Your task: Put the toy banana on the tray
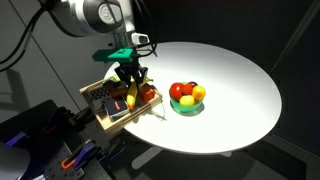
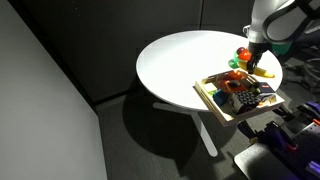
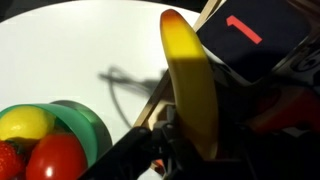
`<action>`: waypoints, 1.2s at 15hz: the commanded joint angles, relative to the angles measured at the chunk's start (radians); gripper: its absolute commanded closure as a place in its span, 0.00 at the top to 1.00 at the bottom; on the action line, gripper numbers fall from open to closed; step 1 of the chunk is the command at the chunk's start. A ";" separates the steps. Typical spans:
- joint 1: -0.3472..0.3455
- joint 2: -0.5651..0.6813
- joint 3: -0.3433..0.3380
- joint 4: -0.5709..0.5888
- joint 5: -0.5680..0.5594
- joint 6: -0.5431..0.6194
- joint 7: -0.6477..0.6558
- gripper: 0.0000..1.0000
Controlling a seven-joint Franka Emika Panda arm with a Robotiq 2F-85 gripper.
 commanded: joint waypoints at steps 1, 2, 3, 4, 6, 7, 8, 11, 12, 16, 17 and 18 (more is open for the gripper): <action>0.015 -0.035 -0.005 -0.067 -0.132 0.085 -0.015 0.15; 0.018 -0.034 -0.007 -0.075 -0.165 0.103 -0.018 0.15; 0.020 -0.034 -0.009 -0.083 -0.195 0.117 -0.019 0.15; 0.022 -0.035 -0.011 -0.090 -0.227 0.130 -0.016 0.55; 0.018 -0.039 -0.009 -0.101 -0.261 0.143 -0.019 0.73; 0.015 -0.041 -0.006 -0.104 -0.265 0.145 -0.026 0.81; 0.011 -0.046 0.001 -0.109 -0.248 0.138 -0.038 0.88; 0.005 -0.077 0.013 -0.124 -0.186 0.111 -0.062 1.00; 0.006 -0.093 0.017 -0.130 -0.160 0.095 -0.063 1.00; 0.013 -0.157 0.030 -0.148 -0.055 0.020 -0.061 1.00; 0.014 -0.173 0.035 -0.147 -0.025 -0.008 -0.048 1.00; 0.015 -0.189 0.040 -0.145 0.009 -0.040 -0.042 1.00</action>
